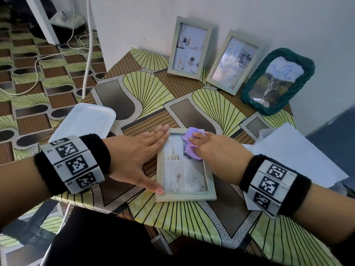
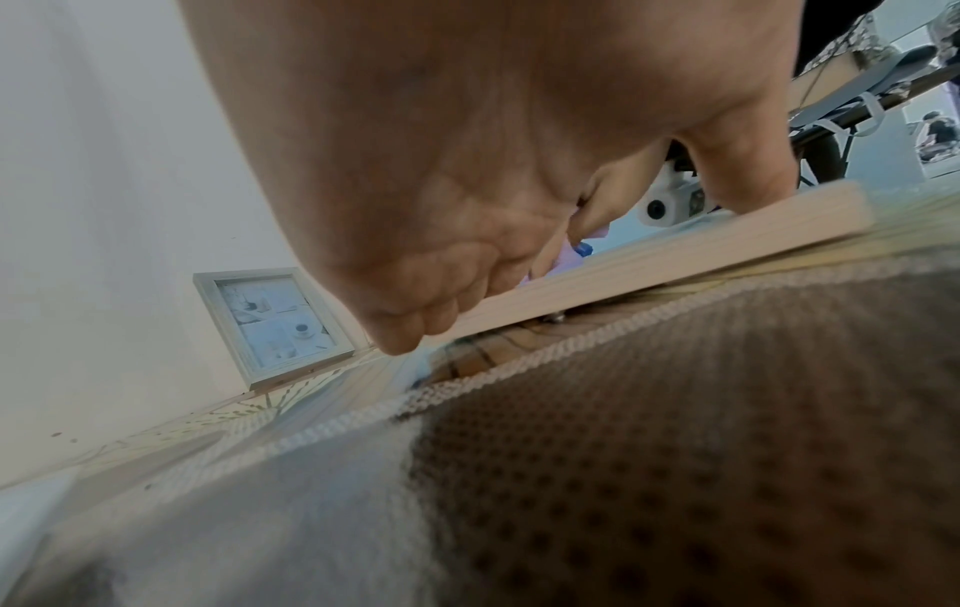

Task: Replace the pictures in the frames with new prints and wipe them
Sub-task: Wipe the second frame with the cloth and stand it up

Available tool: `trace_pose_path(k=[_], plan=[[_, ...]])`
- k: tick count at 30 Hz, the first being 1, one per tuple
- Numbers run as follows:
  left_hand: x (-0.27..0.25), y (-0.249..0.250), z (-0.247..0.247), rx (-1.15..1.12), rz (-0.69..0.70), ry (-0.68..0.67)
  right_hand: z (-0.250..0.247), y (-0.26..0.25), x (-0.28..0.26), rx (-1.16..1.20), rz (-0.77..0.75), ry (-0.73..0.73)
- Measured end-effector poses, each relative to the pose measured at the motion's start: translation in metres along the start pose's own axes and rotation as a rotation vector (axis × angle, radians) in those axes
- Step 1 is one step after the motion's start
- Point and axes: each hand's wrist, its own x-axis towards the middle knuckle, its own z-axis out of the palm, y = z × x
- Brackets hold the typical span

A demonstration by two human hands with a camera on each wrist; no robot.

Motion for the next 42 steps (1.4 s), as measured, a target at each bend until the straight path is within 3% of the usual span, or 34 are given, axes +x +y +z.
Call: trace_pose_path(k=[3, 8, 14, 19, 22, 26, 33, 38, 42], plan=[[-0.001, 0.001, -0.001, -0.003, 0.002, -0.004, -0.003, -0.006, 0.007, 0.129, 0.112, 0.012], [-0.001, 0.001, -0.001, 0.001, -0.005, -0.01, -0.005, -0.03, 0.006, 0.446, 0.229, 0.277], [-0.001, 0.003, 0.0, 0.014, -0.008, -0.002, -0.002, -0.058, 0.017, 0.459, 0.103, 0.226], [-0.001, 0.001, -0.002, 0.032, 0.003, -0.015, 0.005, -0.055, -0.011, 0.599, -0.052, 0.249], [-0.001, 0.001, -0.003, 0.034, 0.006, -0.025, 0.011, -0.056, -0.034, 0.496, -0.167, 0.105], [-0.001, 0.002, -0.003, 0.033, -0.003, -0.023, 0.009, -0.038, -0.048, 0.32, -0.157, 0.018], [-0.001, 0.003, -0.002, 0.012, -0.009, -0.037, 0.008, -0.03, -0.034, 0.124, -0.078, 0.066], [-0.002, 0.004, -0.003, 0.013, -0.007, -0.048, 0.003, -0.02, -0.008, 0.141, -0.016, 0.022], [-0.001, 0.003, -0.003, 0.024, -0.001, -0.057, -0.01, -0.014, 0.004, 0.137, -0.042, 0.067]])
